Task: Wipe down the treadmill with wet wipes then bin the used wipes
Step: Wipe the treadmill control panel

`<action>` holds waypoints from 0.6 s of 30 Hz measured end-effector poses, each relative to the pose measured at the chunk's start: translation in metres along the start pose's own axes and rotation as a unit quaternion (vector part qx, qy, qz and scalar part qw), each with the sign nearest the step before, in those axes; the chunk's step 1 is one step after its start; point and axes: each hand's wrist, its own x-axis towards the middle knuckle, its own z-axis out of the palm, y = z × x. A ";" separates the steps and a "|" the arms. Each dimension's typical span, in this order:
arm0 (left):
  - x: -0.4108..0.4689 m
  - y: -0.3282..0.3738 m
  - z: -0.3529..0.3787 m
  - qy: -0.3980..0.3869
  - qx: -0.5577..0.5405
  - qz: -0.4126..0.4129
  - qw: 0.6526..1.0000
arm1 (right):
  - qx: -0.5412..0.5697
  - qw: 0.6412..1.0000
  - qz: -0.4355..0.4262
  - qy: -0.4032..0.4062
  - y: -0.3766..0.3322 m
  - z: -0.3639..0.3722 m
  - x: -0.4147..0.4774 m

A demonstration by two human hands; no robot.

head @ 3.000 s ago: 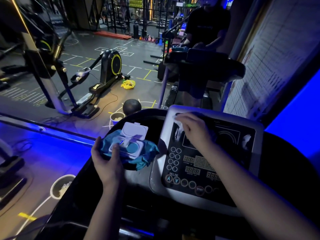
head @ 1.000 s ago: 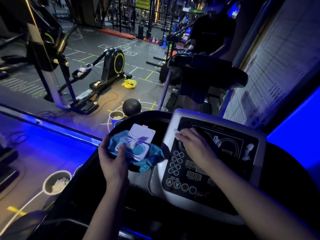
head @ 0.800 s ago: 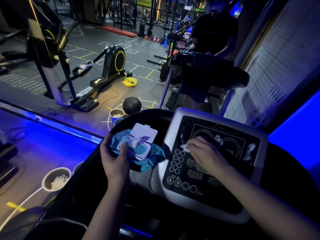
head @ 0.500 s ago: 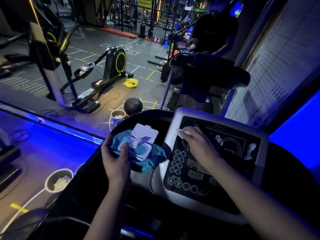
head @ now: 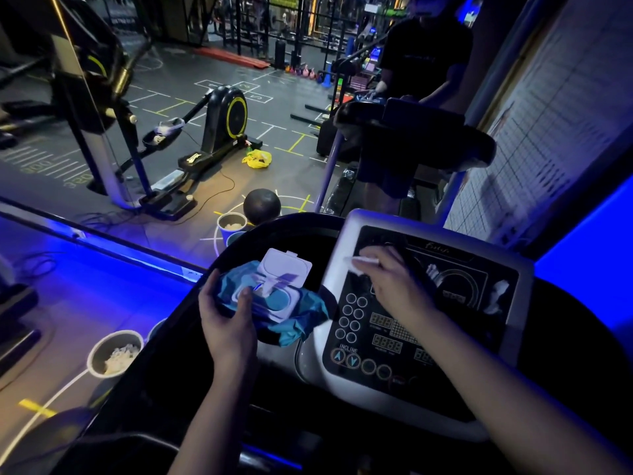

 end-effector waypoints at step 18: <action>0.000 0.002 0.002 -0.013 0.014 -0.008 1.000 | -0.040 0.993 0.100 0.055 0.000 -0.014 0.026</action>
